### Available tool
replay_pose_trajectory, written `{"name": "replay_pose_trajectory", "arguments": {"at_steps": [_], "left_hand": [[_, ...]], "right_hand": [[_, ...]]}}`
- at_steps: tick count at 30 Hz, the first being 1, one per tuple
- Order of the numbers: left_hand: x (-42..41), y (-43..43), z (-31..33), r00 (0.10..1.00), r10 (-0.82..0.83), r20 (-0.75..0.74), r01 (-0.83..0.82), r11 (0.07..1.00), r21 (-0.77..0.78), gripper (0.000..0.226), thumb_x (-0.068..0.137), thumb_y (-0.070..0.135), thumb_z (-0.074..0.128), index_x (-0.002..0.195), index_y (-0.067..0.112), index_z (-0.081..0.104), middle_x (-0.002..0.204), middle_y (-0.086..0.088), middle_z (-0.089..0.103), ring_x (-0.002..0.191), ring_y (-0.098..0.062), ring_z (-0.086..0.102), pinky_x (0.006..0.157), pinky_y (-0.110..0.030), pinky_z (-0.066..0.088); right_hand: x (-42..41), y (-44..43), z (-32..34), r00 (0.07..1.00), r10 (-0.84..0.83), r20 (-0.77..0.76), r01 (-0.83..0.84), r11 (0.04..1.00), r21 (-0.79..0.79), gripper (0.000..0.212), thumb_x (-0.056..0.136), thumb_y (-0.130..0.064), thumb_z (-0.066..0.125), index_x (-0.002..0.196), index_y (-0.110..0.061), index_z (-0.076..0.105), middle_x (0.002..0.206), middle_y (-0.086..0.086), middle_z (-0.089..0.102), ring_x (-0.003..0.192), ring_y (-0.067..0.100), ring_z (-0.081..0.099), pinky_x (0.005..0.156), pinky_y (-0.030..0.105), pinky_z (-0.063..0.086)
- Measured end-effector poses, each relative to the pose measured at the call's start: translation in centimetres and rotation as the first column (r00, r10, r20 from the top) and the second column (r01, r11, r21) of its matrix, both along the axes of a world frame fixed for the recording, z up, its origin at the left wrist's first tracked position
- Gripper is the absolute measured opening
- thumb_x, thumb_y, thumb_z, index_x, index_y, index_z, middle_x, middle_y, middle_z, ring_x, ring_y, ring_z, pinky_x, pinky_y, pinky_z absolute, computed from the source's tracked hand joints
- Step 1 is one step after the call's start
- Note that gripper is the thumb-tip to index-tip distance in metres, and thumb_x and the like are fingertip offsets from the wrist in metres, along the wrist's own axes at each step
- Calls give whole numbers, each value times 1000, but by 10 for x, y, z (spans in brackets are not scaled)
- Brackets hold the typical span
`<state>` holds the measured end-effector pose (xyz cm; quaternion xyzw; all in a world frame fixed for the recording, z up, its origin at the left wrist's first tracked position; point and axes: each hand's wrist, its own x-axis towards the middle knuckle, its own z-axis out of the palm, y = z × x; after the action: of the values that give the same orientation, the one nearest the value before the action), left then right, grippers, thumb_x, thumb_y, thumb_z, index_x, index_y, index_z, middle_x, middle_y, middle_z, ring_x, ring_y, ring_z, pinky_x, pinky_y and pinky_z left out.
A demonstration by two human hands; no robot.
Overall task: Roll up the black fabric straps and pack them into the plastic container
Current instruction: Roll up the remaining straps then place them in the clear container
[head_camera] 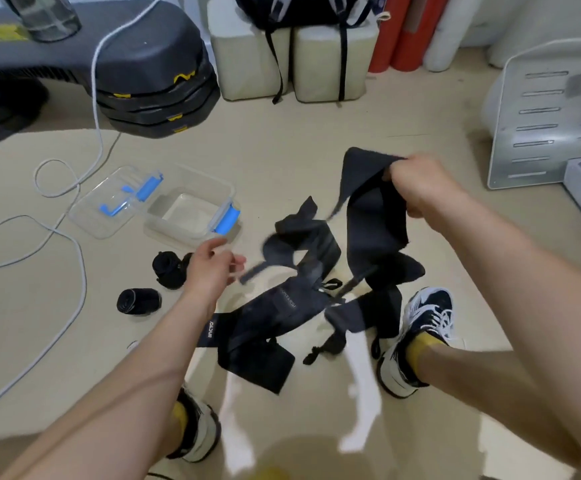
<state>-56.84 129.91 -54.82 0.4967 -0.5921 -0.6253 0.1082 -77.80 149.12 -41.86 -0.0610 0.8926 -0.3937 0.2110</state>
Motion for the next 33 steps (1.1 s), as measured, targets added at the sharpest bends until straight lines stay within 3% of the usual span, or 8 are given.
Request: {"name": "replay_pose_trajectory", "arguments": {"at_steps": [3,6,10,14,19,26,30,33], "left_hand": [[3,17,-31,939,-264,220,270,963,1,26,90,4,56,108,20,65,106,-9,69,87,-18,61,83,-35,50],[7,24,-67,706,-511,490,622,779,-83,31,84,7,62,111,21,68,112,-2,68,105,-23,62,92,-31,48],[15,18,-113,470,-579,666,808,586,-61,53,71,29,78,118,17,55,114,-3,61,106,-26,59,90,-39,50],[17,19,-143,379,-511,771,841,537,-57,68,66,44,81,115,20,41,110,0,56,107,-26,54,95,-52,45],[8,22,-155,492,-567,661,779,626,-43,31,86,29,71,111,12,63,101,-3,66,100,-25,62,79,-29,46],[8,64,-134,763,-619,185,617,783,74,23,93,10,58,75,18,45,64,4,41,63,-15,38,63,-27,37],[6,93,-113,762,-647,-45,633,728,263,34,96,7,56,76,34,58,65,9,58,64,-10,56,63,-23,47],[17,87,-115,724,-689,-43,644,652,400,30,97,6,53,87,32,65,78,9,67,79,-9,65,71,-27,54]], "right_hand": [[-3,20,-29,888,-234,395,268,963,-34,23,90,-13,41,69,-21,37,53,1,31,40,15,24,42,18,18],[-5,37,-83,656,-327,680,507,858,-77,26,94,-21,38,69,-24,34,39,-7,27,25,7,21,31,10,18],[-4,29,-129,506,-354,786,717,680,-155,21,102,-20,44,81,-15,47,64,3,46,28,9,44,33,14,39],[-19,7,-135,548,-257,796,745,582,-325,14,101,-14,51,91,-5,55,79,10,56,43,18,61,49,23,54],[-36,-3,-139,645,-230,729,729,470,-497,31,100,-12,55,130,-4,54,117,10,63,99,27,72,90,37,59],[61,15,-218,650,-212,730,169,977,133,34,92,-42,63,113,-16,59,99,5,59,94,21,58,76,35,46],[104,29,-247,466,-71,882,272,960,-67,42,95,-39,63,115,-3,69,109,18,73,100,33,71,78,39,55],[95,33,-245,510,-23,860,396,894,-211,26,100,-15,55,120,-1,63,119,23,68,102,34,70,81,41,57]]}}
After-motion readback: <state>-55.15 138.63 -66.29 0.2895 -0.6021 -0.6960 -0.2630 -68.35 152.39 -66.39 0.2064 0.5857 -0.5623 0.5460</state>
